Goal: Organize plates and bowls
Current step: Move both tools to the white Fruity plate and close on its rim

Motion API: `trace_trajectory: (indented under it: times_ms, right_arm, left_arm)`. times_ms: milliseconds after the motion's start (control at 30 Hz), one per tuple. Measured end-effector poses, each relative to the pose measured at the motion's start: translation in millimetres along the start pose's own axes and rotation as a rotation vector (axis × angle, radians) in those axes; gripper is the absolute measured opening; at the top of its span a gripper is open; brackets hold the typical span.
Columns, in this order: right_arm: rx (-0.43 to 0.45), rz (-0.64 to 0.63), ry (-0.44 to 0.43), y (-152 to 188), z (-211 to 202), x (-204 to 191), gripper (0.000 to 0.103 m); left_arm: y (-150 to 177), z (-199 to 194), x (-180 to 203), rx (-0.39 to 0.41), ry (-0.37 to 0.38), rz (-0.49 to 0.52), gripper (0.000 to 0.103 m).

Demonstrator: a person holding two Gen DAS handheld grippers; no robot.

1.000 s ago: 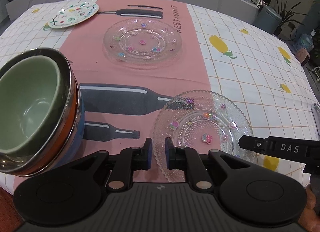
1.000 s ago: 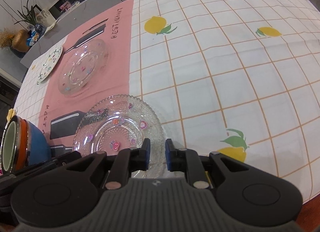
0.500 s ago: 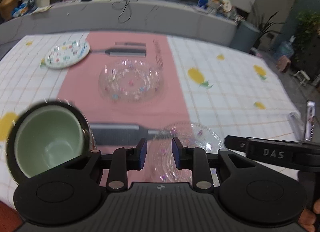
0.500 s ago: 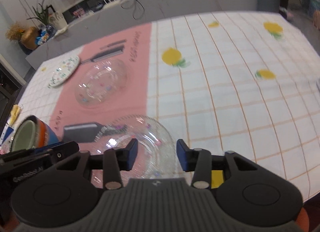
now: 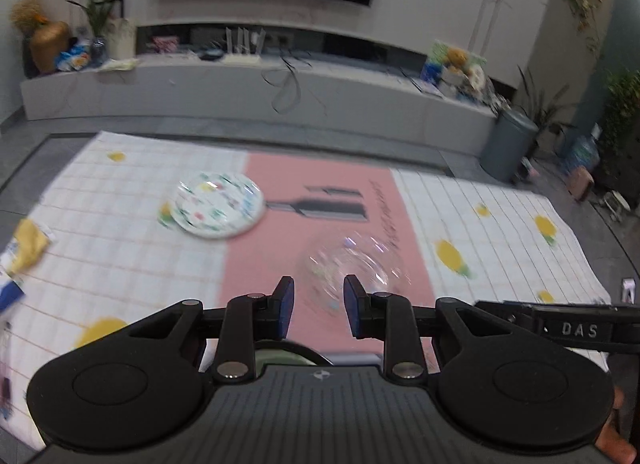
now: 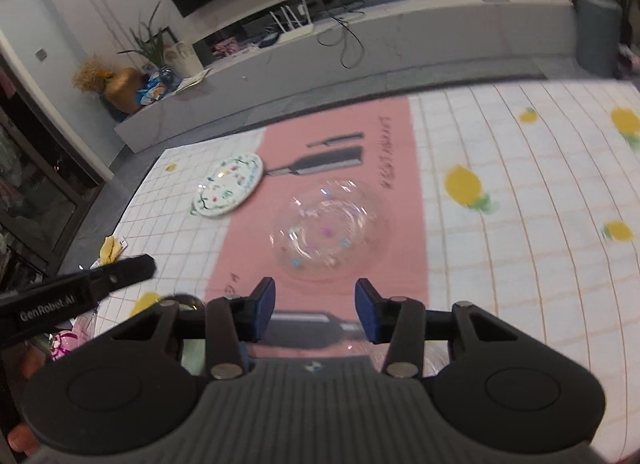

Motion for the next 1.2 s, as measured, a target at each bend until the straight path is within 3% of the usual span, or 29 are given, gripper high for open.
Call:
trace_trajectory:
  times_ms: [333,467,567,767,1000,1200]
  right_arm:
    - [-0.055,-0.088,-0.055,-54,59,-50,0.045]
    - [-0.093,-0.115,-0.069,-73,96,-63,0.047]
    - [-0.106,-0.119,-0.069,-87,122,-66,0.047]
    - [-0.155,-0.067,-0.095,-113,190,-62,0.046]
    - [-0.223,0.038,-0.146,-129,269,-50,0.044]
    - [-0.252,0.061,-0.144,-133,318,-42,0.034]
  left_arm:
    - [-53,23,-79,-0.008,-0.039,-0.08,0.032]
    - [-69,50,-108,-0.041,-0.033,-0.118,0.045]
    - [-78,76,-129,-0.059,-0.014,-0.166,0.048]
    - [-83,137,-163,-0.062,0.011,-0.221,0.048]
    - [-81,200,-197,-0.094,-0.009,-0.286,0.047]
    - [-78,231,-213,-0.105,-0.001,-0.319,0.046]
Point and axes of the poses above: each gripper's, at about its wrist camera, not at the fingertips, and z roughly the way its jaws point, x to its right, y to its underside, the point moved 6 cm from there along z, roughly the way its jaws point, and after that the axes turned 7 degrees about -z, right-handed, at the moved point
